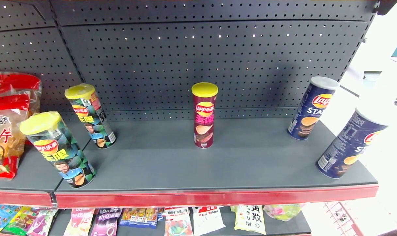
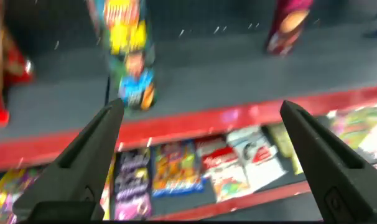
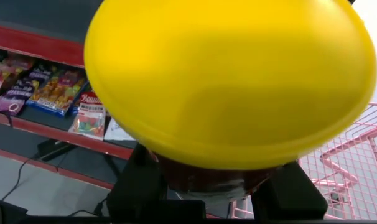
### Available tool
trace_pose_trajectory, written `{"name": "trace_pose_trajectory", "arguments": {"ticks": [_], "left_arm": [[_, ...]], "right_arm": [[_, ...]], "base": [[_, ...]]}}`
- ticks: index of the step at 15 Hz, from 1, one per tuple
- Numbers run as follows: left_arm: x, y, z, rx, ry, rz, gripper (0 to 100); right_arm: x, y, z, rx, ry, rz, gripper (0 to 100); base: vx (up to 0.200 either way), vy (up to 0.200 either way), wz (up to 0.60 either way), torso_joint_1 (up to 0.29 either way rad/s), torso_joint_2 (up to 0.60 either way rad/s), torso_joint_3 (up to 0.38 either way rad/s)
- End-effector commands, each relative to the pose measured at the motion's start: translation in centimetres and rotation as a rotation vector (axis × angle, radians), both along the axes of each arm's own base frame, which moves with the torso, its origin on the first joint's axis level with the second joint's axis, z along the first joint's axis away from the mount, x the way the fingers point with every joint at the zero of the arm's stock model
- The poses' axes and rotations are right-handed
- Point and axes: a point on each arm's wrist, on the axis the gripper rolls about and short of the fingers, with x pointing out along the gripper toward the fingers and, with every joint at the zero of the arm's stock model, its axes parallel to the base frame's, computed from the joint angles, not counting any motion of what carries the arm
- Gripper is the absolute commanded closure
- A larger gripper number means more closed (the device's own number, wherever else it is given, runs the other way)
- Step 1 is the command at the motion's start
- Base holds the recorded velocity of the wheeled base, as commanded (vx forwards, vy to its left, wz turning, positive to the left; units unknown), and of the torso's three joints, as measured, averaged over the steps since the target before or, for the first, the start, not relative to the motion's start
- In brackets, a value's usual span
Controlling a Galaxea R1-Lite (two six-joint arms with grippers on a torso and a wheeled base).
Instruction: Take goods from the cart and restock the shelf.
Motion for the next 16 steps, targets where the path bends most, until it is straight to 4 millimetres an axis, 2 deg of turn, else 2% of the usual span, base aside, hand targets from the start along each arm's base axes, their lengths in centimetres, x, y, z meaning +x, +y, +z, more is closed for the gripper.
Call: {"name": "trace_pose_trajectory", "arguments": {"ticks": [1,2,4,5,8,10,11,12,16], "left_arm": [[6.8,-1.2,8.9,0.029,0.136,-0.307,0],[9.3,-2.1,9.0,0.041,0.198,-0.453,0],[14.1,-3.6,8.7,0.067,0.252,-0.562,0],[17.3,-5.3,8.6,0.086,0.266,-0.627,0],[25.4,-8.4,7.4,0.090,0.280,-0.693,0],[29.2,-11.1,6.7,0.108,0.267,-0.758,0],[30.4,-11.7,6.4,0.129,0.256,-0.775,0],[32.7,-12.7,5.7,0.177,0.223,-0.818,0],[36.3,-14.7,5.3,0.198,0.182,-0.856,0]], "right_arm": [[0.3,0.0,-0.2,-0.002,0.029,0.000,100],[0.2,0.0,-0.1,-0.001,0.023,0.000,100],[0.1,0.0,0.2,-0.010,0.002,0.001,100],[0.1,0.0,0.2,-0.009,0.000,-0.002,100],[-0.1,0.0,0.4,-0.005,-0.021,-0.002,100],[-0.1,0.0,0.4,-0.006,-0.026,-0.004,100],[-0.1,0.0,0.4,-0.004,-0.025,-0.006,100],[-0.1,0.0,0.4,-0.006,-0.024,-0.007,100],[-0.1,0.0,0.3,-0.005,-0.022,-0.019,100]], "base": [[0.000,0.000,0.00,0.000,0.00,0.000],[0.000,0.000,0.00,0.000,0.00,0.000],[0.000,0.000,0.00,0.000,0.00,0.000],[0.000,0.000,0.00,0.000,0.00,0.000],[0.000,0.000,0.00,0.000,0.00,0.000],[0.000,0.000,0.00,0.000,0.00,0.000],[0.000,0.000,0.00,0.000,0.00,0.000],[0.000,0.000,0.00,0.000,0.00,0.000],[0.000,0.000,0.00,0.000,0.00,0.000]]}}
